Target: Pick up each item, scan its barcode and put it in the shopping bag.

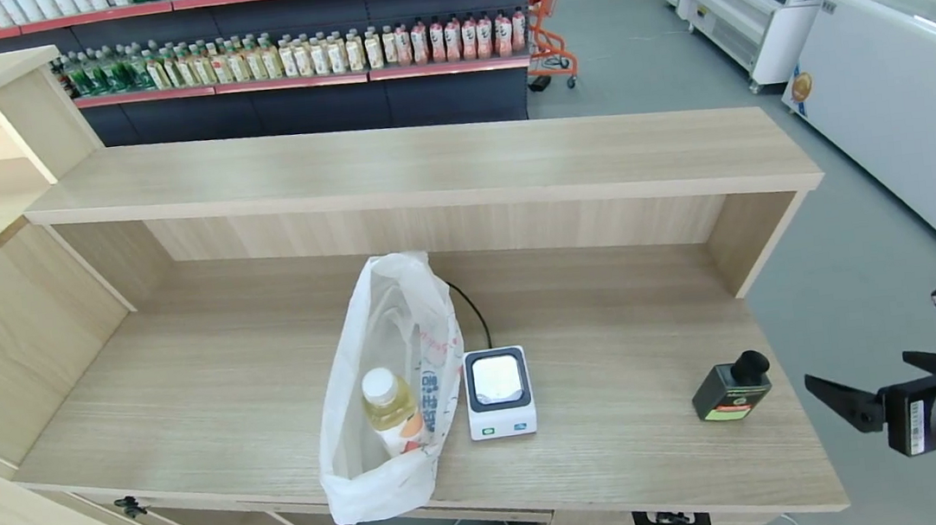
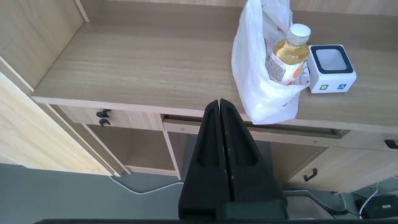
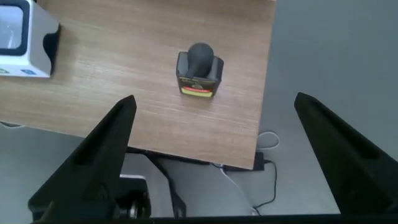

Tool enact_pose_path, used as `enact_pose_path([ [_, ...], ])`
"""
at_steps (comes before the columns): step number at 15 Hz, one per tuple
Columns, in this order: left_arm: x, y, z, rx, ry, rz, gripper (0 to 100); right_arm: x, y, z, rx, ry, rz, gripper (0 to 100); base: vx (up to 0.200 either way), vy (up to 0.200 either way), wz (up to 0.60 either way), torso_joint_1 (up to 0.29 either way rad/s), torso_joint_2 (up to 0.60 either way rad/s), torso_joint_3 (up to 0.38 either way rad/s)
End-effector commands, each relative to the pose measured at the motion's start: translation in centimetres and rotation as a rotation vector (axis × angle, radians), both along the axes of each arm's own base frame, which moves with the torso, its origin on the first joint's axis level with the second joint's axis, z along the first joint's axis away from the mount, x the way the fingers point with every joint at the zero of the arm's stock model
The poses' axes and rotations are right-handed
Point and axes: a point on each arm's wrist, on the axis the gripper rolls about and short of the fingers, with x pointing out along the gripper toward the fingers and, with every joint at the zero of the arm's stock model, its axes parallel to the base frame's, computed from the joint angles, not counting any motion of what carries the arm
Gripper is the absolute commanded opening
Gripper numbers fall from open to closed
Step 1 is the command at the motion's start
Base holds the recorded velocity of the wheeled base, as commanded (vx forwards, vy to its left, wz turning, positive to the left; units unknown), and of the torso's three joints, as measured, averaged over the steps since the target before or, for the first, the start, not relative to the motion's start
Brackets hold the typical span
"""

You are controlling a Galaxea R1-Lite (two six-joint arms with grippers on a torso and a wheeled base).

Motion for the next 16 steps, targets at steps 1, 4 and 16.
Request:
enact_pose_path([
  [1,0.0,0.0,0.0,0.0,-0.001,0.0,0,-0.6,-0.2,-1.0,-0.028,0.042,-0.003,100,0.0,0.0,0.0,0.0,0.0,0.0],
  [4,0.0,0.0,0.0,0.0,-0.001,0.002,0,-0.5,-1.3,-3.3,-0.192,0.172,-0.091,100,0.0,0.0,0.0,0.0,0.0,0.0],
  [16,0.0,0.0,0.0,0.0,-0.001,0.0,0,7.2,-2.2,-8.5,-0.401,0.257,-0.177,100,0.0,0.0,0.0,0.0,0.0,0.0],
])
